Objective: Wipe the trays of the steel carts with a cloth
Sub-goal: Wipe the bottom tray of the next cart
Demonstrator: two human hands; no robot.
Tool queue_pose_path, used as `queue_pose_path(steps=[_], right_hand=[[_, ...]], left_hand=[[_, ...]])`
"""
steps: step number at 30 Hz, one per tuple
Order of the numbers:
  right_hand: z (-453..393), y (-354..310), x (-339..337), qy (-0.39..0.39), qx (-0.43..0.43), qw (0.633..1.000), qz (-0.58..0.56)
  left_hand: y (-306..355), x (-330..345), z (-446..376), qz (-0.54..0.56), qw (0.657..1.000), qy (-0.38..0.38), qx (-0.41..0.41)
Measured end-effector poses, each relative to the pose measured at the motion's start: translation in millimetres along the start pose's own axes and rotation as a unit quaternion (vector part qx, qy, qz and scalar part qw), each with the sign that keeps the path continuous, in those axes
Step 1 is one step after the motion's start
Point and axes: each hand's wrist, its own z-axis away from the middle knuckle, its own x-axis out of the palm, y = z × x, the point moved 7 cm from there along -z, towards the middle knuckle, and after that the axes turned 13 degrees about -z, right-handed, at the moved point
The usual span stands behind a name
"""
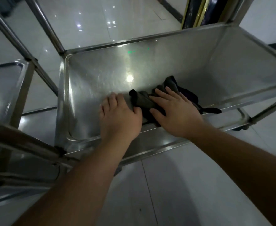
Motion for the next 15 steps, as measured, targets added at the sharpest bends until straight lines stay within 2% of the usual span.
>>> queue_pose_path(steps=[3, 9, 15], right_hand=[[9, -6, 0, 0.012, -0.043, 0.999, -0.003], [21, -13, -5, 0.095, -0.144, 0.985, -0.026], [38, -16, -12, 0.18, -0.282, 0.939, -0.072]], left_hand=[[-2, 2, -2, -0.007, 1.0, -0.006, 0.008], [-4, 1, -5, -0.001, 1.0, -0.004, -0.003], [-3, -7, -5, -0.001, 1.0, -0.014, 0.0]])
